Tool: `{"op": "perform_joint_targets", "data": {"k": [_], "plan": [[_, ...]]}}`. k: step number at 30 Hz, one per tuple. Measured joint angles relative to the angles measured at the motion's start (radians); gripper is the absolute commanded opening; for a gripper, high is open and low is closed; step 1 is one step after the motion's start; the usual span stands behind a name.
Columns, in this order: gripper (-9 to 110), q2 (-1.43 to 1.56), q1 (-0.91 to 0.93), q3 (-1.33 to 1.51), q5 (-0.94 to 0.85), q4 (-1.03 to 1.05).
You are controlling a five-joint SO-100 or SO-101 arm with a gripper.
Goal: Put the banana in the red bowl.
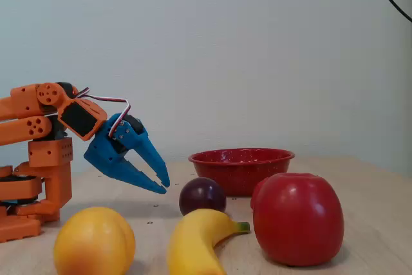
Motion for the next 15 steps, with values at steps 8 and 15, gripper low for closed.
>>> {"op": "perform_joint_targets", "data": {"k": [8, 15], "plan": [[0, 0.0, -0.008, 0.0, 0.0, 0.0], [0, 0.0, -0.009, 0.0, 0.0, 0.0]]}}
